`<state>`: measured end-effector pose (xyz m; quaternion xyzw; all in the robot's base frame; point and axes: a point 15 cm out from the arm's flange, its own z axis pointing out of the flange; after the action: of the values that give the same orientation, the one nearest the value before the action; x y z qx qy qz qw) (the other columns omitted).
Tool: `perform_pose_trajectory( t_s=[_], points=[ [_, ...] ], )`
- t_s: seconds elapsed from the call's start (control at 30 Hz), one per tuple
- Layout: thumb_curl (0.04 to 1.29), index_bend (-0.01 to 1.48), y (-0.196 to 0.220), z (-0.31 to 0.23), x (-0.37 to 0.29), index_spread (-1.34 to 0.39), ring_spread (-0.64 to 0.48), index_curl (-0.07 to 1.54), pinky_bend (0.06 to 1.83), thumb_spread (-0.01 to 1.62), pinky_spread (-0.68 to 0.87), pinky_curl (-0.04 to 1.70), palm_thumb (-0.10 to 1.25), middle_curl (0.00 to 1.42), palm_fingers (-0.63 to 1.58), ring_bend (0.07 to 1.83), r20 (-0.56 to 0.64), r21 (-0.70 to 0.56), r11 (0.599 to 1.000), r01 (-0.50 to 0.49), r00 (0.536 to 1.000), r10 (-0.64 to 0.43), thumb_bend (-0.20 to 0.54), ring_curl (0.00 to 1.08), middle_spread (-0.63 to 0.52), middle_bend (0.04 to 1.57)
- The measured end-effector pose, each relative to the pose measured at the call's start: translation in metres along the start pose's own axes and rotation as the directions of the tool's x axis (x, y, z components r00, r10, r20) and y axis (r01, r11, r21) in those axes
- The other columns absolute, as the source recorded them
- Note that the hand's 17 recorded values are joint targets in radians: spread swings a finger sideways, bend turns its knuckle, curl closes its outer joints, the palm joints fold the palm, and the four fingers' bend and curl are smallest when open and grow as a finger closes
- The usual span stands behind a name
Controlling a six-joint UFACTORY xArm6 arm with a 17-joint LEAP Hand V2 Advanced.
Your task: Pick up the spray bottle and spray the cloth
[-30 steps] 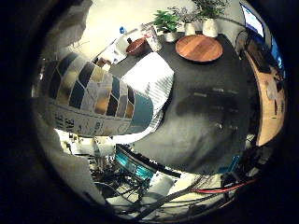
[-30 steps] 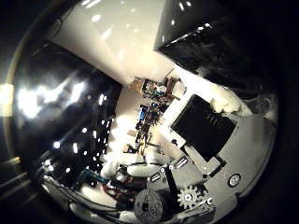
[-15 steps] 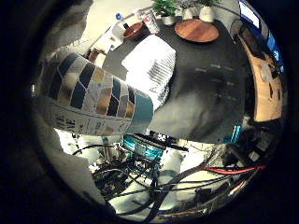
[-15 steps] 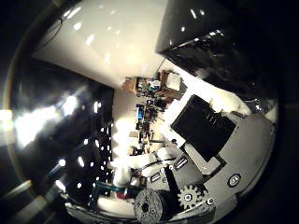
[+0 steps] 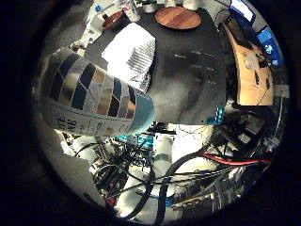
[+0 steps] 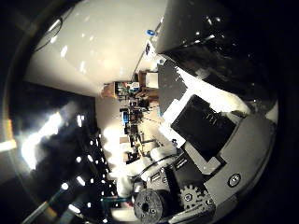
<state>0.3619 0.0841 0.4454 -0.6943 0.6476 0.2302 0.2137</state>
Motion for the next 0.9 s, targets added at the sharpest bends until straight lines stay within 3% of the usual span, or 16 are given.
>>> perform_pose_trajectory(
  t_s=[0.2,0.9],
  points=[
    [0.76,1.15,-0.016,0.023,0.014,-0.25,-0.25,0.81,1.02,0.98,-0.18,1.55,1.01,0.86,1.1,1.33,-0.073,-0.081,0.993,-0.082,0.994,0.076,-0.016,0.9,-0.17,1.3],
    [0.73,1.15,-0.065,0.082,0.041,-0.26,-0.25,0.82,1.03,1.01,-0.17,1.54,1.03,0.86,1.1,1.33,-0.096,-0.213,0.95,-0.228,0.973,0.212,-0.014,0.89,-0.17,1.3]
  ],
)
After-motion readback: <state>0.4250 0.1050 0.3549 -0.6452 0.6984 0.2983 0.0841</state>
